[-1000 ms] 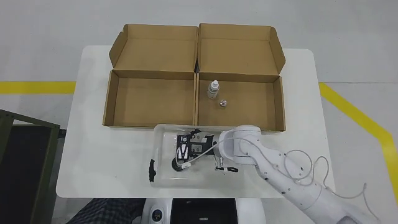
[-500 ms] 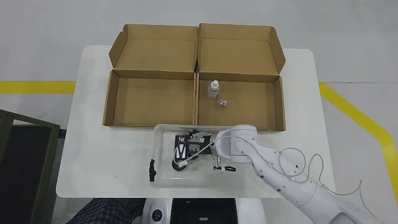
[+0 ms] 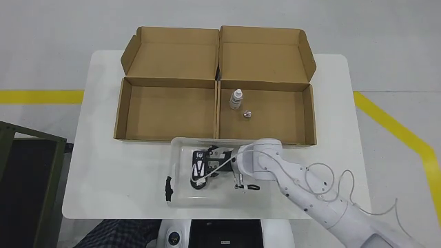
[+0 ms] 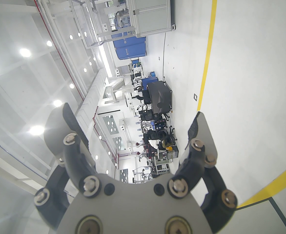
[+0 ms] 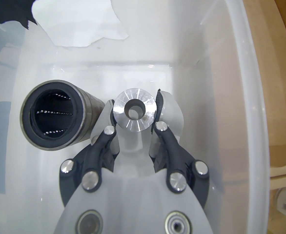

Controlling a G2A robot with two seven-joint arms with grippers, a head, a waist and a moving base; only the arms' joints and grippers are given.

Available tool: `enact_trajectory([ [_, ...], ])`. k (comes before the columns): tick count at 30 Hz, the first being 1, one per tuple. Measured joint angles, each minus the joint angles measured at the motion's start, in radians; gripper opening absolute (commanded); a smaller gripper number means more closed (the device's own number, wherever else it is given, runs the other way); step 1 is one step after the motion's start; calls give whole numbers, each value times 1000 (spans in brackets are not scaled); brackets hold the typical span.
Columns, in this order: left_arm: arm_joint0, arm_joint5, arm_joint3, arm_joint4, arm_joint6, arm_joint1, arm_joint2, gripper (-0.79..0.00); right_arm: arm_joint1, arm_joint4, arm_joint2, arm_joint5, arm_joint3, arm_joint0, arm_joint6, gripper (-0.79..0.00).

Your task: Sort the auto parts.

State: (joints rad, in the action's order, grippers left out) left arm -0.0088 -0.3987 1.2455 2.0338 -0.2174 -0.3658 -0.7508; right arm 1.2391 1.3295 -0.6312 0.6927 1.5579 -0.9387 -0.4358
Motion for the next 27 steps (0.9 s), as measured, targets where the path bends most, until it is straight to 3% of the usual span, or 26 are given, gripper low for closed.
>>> enact_trajectory([
  [11,0,0,0,0,0,0,0,0,-21,-3,-68,28,103,-47,19,-785],
  [27,0,0,0,0,0,0,0,0,-102,-79,-342,118,394,-253,98,-785],
])
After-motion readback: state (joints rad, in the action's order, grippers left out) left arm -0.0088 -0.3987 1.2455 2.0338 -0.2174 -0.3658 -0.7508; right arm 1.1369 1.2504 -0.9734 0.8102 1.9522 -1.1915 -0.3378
